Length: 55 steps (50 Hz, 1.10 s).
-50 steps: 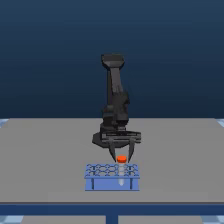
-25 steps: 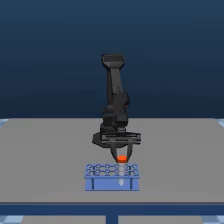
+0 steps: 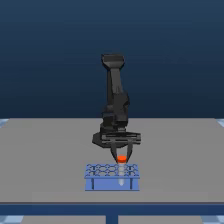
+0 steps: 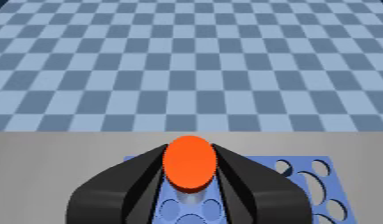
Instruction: Pick up the centrifuge tube on the rack
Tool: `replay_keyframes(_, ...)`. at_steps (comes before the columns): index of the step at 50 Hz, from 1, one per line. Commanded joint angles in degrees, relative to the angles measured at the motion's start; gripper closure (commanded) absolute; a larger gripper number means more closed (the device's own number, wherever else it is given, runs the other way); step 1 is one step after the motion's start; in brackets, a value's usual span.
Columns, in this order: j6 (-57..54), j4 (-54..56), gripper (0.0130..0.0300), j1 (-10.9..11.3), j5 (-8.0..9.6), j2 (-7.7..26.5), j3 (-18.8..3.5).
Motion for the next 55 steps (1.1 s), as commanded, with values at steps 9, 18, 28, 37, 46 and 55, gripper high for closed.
replay_keyframes(9, -1.8, 1.7, 0.0300, 0.0, 0.83, -0.7, -0.3)
replay_keyframes(18, -5.2, 5.1, 0.0300, 0.0, 2.17, -1.7, -0.9)
replay_keyframes(28, -10.5, 10.2, 0.0300, 0.0, 3.74, -2.9, -1.6)
replay_keyframes(37, -15.6, 15.3, 0.0300, 0.0, 4.87, -3.9, -2.1)
replay_keyframes(46, -24.0, 23.5, 0.0300, 0.0, 6.18, -5.0, -2.9)
replay_keyframes(55, -33.2, 32.6, 0.0300, 0.0, 7.11, -5.9, -3.7)
